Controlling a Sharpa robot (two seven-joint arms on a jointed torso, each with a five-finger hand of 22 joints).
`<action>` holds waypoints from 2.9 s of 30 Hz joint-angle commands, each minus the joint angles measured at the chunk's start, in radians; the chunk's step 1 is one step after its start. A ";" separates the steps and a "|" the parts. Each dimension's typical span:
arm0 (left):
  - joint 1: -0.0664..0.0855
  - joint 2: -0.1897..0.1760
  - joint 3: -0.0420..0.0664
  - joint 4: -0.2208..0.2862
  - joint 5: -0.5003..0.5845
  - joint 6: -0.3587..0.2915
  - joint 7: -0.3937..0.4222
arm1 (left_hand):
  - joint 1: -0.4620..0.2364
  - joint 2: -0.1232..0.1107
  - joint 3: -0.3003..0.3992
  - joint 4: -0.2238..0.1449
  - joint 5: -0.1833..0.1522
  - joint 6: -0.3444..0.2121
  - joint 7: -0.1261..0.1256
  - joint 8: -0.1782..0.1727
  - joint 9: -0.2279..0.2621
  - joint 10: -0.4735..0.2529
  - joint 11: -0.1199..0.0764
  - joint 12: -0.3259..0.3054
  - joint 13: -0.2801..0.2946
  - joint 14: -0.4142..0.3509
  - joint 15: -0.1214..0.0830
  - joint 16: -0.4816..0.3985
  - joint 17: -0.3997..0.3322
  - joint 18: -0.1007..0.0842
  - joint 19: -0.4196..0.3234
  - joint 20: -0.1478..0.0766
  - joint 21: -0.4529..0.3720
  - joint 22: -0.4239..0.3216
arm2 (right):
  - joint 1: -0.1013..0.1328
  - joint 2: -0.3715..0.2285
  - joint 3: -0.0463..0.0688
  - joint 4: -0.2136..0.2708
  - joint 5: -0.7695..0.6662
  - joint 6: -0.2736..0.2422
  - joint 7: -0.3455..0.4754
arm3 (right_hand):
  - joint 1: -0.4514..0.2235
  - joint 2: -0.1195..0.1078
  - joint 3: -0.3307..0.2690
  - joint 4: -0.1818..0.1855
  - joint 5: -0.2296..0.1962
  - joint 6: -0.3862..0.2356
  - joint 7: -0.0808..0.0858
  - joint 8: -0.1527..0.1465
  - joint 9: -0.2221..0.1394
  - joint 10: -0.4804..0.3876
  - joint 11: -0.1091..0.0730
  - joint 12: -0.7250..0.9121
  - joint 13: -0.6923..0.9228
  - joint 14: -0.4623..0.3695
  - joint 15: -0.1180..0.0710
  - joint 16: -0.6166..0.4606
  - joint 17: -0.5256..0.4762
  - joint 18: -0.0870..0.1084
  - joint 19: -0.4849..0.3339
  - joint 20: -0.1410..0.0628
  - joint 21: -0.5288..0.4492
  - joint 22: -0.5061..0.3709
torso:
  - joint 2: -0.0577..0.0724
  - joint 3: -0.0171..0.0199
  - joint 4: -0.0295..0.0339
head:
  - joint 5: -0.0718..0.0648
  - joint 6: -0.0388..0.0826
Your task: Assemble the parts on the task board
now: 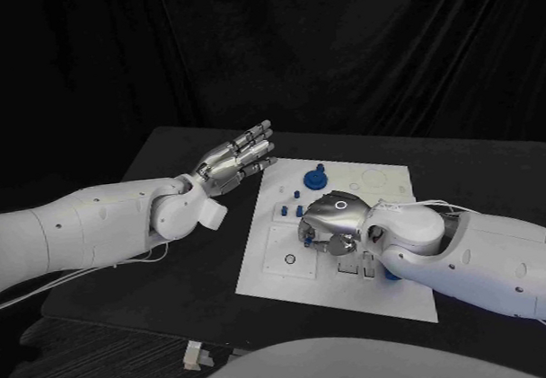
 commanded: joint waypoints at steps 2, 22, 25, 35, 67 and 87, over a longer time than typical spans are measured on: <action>-0.002 0.003 0.001 0.000 0.007 0.017 0.004 | 0.000 0.009 -0.001 -0.005 0.007 0.001 0.004 0.004 0.001 -0.002 0.005 -0.003 -0.001 0.001 0.008 -0.007 -0.002 0.004 0.000 0.005 -0.003 0.001 | -0.004 -0.004 0.000 0.004 -0.009 -0.016 -0.014 | -0.002 -0.001 0.005 0.000 0.007 0.000 -0.001 0.000 0.002 0.005 0.000 -0.002 0.001 0.021 0.005 0.000 -0.001 -0.009 -0.001 0.008 -0.005 0.150 | -0.001 0.0000 -0.0002 | 0.003 0.000; -0.003 -0.004 0.001 0.000 0.007 0.015 0.002 | 0.000 0.015 0.000 -0.005 0.008 0.000 0.004 0.004 0.001 -0.002 0.005 -0.003 -0.001 0.001 0.010 -0.007 -0.002 0.005 0.001 0.008 -0.002 0.003 | -0.003 -0.012 0.000 0.012 -0.009 -0.036 -0.015 | -0.008 0.003 0.007 0.004 0.014 -0.001 0.000 -0.002 0.002 0.004 0.001 -0.004 0.001 0.020 0.006 -0.002 -0.004 -0.008 -0.002 0.008 -0.009 0.149 | -0.001 0.0000 -0.0001 | 0.012 0.000; -0.003 -0.004 0.001 0.000 0.007 0.015 0.001 | 0.000 0.015 0.000 -0.005 0.008 0.000 0.004 0.004 0.001 -0.002 0.005 -0.003 -0.001 0.001 0.010 -0.007 -0.002 0.005 0.001 0.008 -0.002 0.003 | -0.004 -0.010 0.000 0.011 -0.009 -0.037 -0.014 | -0.010 0.003 0.007 0.004 0.015 -0.002 0.000 -0.003 0.002 0.004 0.001 -0.005 0.001 0.020 0.006 -0.003 -0.005 -0.008 -0.002 0.008 -0.009 0.149 | -0.001 -0.0003 -0.0004 | 0.012 0.000; -0.003 -0.003 0.001 -0.001 0.007 0.017 -0.001 | 0.000 0.015 0.000 -0.005 0.008 0.000 0.004 0.004 0.001 -0.002 0.005 -0.003 -0.001 0.001 0.010 -0.007 -0.002 0.005 0.001 0.008 -0.002 0.003 | -0.004 -0.001 0.000 0.009 -0.009 -0.037 -0.013 | -0.010 0.003 0.007 0.004 0.016 -0.003 0.000 -0.004 0.002 0.003 0.001 -0.005 0.001 0.020 0.006 -0.003 -0.004 -0.009 -0.002 0.008 -0.008 0.149 | 0.000 0.0000 0.0005 | 0.011 0.000; -0.004 0.004 0.001 -0.006 0.007 0.029 -0.009 | 0.000 0.017 0.000 -0.006 0.008 0.000 0.004 0.004 0.001 -0.002 0.006 -0.003 -0.001 0.001 0.012 -0.007 -0.002 0.005 0.001 0.012 -0.002 0.004 | -0.014 0.000 0.000 -0.002 -0.009 -0.013 -0.021 | -0.011 0.003 0.007 0.004 0.017 -0.006 0.000 -0.007 0.001 0.004 0.001 -0.005 0.002 0.019 0.006 -0.004 -0.006 -0.008 -0.003 0.008 -0.010 0.149 | -0.001 -0.0003 0.0001 | 0.014 0.000; -0.004 0.006 0.001 -0.007 0.007 0.031 -0.015 | 0.000 0.019 0.001 -0.007 0.009 -0.001 0.005 0.003 0.000 -0.002 0.007 -0.003 -0.001 0.001 0.014 -0.007 -0.002 0.006 0.001 0.014 -0.002 0.004 | -0.028 0.002 0.000 -0.016 -0.009 -0.015 -0.028 | -0.018 -0.001 0.010 0.004 0.013 -0.026 0.007 -0.023 -0.003 -0.007 0.007 -0.015 0.000 0.016 0.010 -0.009 -0.014 -0.007 -0.006 0.010 -0.018 0.147 | 0.000 0.0002 -0.0008 | 0.014 0.000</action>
